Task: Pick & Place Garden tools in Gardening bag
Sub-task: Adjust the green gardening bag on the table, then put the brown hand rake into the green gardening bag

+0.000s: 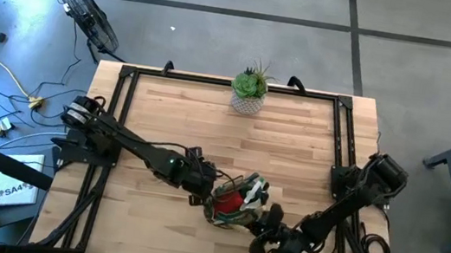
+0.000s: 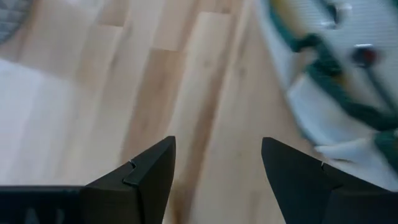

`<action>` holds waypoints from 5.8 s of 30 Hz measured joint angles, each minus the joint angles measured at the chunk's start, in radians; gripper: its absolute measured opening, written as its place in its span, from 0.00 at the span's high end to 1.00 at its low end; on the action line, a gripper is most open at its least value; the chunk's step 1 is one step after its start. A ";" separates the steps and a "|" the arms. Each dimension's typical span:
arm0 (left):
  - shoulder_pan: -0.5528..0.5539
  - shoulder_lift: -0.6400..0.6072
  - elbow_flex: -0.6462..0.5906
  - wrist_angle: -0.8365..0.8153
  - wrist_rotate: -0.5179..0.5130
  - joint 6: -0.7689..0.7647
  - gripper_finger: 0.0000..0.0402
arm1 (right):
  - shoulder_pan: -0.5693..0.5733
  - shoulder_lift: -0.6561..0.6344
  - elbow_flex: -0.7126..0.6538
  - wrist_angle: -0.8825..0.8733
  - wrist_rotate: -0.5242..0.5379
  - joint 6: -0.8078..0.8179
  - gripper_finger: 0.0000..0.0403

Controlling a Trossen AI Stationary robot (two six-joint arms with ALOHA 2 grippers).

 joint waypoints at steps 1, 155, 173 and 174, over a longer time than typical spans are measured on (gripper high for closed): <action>-0.006 0.000 0.000 0.013 0.017 -0.003 0.43 | 0.000 -0.007 0.000 -0.039 0.010 0.025 0.99; 0.104 0.020 0.176 -0.637 0.308 -0.063 0.85 | 0.236 -0.298 0.000 -0.172 0.207 -0.109 0.99; -0.419 -0.071 0.454 -0.224 -0.515 -0.106 0.85 | 0.334 -0.298 0.000 -0.163 0.254 -0.285 0.99; -0.425 -0.070 0.419 -0.173 -0.549 -0.107 0.85 | 0.342 -0.298 0.000 -0.162 0.266 -0.291 0.99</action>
